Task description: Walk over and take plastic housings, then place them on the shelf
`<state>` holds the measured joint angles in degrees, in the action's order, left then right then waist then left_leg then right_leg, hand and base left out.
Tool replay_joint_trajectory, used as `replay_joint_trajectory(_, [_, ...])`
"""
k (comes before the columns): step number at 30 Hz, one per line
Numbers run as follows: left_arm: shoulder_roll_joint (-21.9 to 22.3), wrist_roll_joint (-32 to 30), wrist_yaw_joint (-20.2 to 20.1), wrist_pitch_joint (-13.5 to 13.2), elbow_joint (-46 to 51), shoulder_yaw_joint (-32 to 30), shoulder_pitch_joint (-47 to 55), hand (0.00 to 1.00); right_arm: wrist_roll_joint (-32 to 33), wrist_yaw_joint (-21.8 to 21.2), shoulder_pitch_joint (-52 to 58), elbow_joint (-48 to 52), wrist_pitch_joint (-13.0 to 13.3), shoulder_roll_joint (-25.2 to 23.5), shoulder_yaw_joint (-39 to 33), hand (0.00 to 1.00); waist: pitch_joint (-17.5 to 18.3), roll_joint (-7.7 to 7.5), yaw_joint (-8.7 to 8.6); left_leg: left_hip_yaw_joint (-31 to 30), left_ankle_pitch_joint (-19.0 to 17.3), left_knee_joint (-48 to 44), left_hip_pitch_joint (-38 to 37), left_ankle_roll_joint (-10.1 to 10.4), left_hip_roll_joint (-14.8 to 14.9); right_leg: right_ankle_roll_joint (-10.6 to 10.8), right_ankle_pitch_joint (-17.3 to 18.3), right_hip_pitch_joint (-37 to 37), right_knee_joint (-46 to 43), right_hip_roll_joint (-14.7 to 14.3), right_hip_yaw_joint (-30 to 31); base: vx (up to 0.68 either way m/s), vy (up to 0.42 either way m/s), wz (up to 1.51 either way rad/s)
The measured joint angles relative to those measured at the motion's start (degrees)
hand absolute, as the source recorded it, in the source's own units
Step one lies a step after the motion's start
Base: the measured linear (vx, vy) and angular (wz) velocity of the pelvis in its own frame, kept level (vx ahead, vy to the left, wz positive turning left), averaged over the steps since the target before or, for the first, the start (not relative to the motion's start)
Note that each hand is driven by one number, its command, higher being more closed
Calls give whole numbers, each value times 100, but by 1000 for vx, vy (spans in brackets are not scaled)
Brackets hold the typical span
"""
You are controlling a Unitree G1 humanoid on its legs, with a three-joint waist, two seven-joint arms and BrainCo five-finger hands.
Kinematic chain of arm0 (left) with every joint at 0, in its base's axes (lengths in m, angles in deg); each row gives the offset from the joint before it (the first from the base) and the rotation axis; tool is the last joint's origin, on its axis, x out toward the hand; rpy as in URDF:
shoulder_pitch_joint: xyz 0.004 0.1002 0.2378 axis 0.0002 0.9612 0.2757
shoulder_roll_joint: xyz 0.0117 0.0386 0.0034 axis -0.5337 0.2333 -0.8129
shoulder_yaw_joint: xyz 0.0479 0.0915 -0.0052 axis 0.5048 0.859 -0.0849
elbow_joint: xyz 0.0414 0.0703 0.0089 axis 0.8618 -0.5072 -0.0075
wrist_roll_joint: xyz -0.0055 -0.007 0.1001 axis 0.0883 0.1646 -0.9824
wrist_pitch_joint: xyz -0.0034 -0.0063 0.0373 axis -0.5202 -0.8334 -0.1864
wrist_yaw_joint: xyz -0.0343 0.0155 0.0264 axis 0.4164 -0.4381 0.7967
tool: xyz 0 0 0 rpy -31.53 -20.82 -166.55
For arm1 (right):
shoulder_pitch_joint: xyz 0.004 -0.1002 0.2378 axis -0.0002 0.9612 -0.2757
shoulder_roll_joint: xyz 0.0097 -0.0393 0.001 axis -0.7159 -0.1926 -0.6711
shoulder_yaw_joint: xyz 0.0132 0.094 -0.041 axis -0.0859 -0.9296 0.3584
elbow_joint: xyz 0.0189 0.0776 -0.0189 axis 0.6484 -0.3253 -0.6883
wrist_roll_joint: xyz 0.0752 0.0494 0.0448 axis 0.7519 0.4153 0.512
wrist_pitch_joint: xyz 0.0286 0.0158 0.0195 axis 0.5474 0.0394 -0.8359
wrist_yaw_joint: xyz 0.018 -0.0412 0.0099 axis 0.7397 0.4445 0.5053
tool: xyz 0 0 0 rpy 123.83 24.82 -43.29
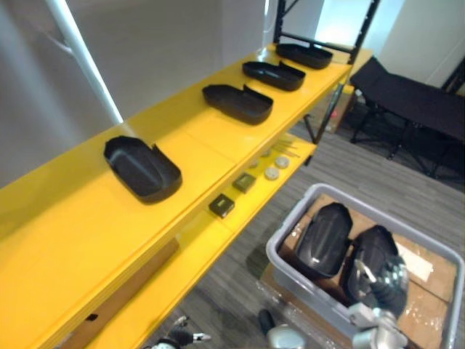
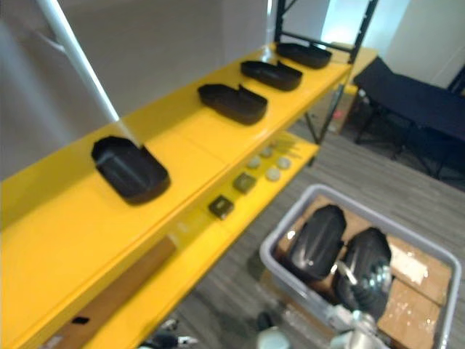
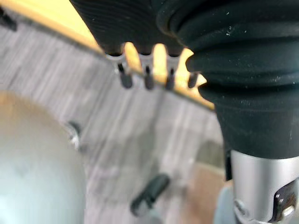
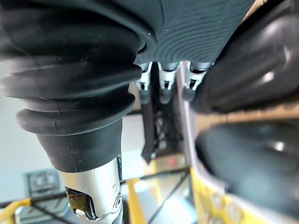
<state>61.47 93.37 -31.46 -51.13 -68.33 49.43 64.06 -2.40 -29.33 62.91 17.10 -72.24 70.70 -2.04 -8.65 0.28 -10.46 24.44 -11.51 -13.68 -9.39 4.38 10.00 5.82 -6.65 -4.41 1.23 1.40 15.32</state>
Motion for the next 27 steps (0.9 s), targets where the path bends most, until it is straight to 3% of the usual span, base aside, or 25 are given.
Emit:
replay_joint_trajectory(1, [50,272,181,-23,130,-95,63,0,-49,-209,-485,-141,0,243,63,0,-136,41,107,-1090,-477,-957,422,-265,7,-75,37,-59,-44,-89,353,-31,76,-107])
replay_joint_trajectory(3, [135,392,263,-107,156,-105,116,0,-25,-281,-852,-384,-1,432,83,0,-130,247,223,-1662,-780,-1087,433,-233,-8,-68,-15,-67,-36,-253,557,-44,199,-91])
replay_joint_trajectory(4, [188,384,342,-216,152,-111,169,0,12,-291,-1026,-439,1,562,96,0,-96,339,241,-1799,-943,-932,363,-144,-44,36,-82,-124,-36,-297,586,-67,258,-48])
replay_joint_trajectory(7, [165,366,375,-467,146,-259,182,0,15,-248,-1282,-431,4,484,155,0,-148,259,294,-1773,-1072,-490,340,-2,-225,227,-210,-373,-52,-197,626,-90,138,-8])
replay_joint_trajectory(8, [154,372,375,-618,154,-426,135,0,17,-137,-1296,-432,-50,426,227,0,-246,107,387,-1780,-1127,-374,378,34,-337,278,-249,-456,-53,-85,625,-145,106,1])
replay_joint_trajectory(12, [154,19,368,-884,152,-523,119,0,119,136,-1062,-362,-294,303,359,0,-290,82,367,-1857,-1173,-598,459,-37,-470,228,-186,-657,-508,-37,539,-67,70,5])
replay_joint_trajectory(16, [225,-150,299,-718,501,-504,-7,0,121,184,-232,17,-341,27,506,0,-673,58,298,-1583,-1412,-1087,394,-89,-455,207,-193,-871,-1277,-173,470,-99,51,-43])
replay_joint_trajectory(17, [237,-269,294,-593,736,-534,-1,0,120,53,44,142,-341,-66,514,0,-770,-38,304,-1386,-1442,-1213,333,-150,-473,-100,-422,-858,-1227,-164,142,-260,55,-109])
replay_joint_trajectory(18, [292,-305,335,-458,901,-641,19,0,120,-119,79,202,-333,-61,600,0,-816,51,414,-1073,-1341,-1125,358,-345,-286,-868,-980,-785,-647,-272,-22,-288,31,-122])
replay_joint_trajectory(19, [321,-291,354,-448,928,-719,16,0,115,-212,84,241,-317,-72,634,0,-863,28,394,-929,-1292,-1051,364,-372,-265,-905,-784,-868,-977,-264,-317,-310,18,-116])
replay_joint_trajectory(20, [356,-190,414,-431,922,-788,7,0,94,-344,91,245,-232,-84,682,0,-891,-44,383,-759,-1143,-959,375,-386,-248,-845,129,-1030,-2184,-127,-902,-232,-6,-64])
replay_joint_trajectory(21, [317,-74,420,-406,879,-836,11,0,54,-392,89,243,-183,-87,698,0,-887,-44,388,-711,-1085,-950,411,-403,-207,-834,453,-1048,-2695,-41,-1084,-245,8,-59])
replay_joint_trajectory(23, [215,106,469,-411,823,-989,65,0,31,-438,-142,140,72,-95,907,0,-869,-27,614,-516,-877,-938,596,-382,-2,-915,987,-1008,-4178,404,-1455,-188,-29,-55])
replay_joint_trajectory(25, [140,186,537,-468,643,-1216,106,0,-37,-405,-586,-220,130,-96,1136,0,-848,-50,695,-416,-653,-840,829,-306,174,-957,1002,-871,-4558,817,-1552,-147,-142,-59])
replay_joint_trajectory(26, [73,164,537,-540,616,-1383,118,0,-179,-357,-783,-399,129,-96,1216,0,-841,-63,818,-300,-522,-739,891,-215,269,-965,876,-756,-4481,1076,-1536,-172,-255,-70])
replay_joint_trajectory(27, [2,151,533,-592,590,-1417,148,0,-252,-296,-867,-470,125,-108,1251,0,-812,-114,877,-221,-465,-687,890,-150,296,-1085,406,-644,-4243,1225,-1540,-118,-257,-87])
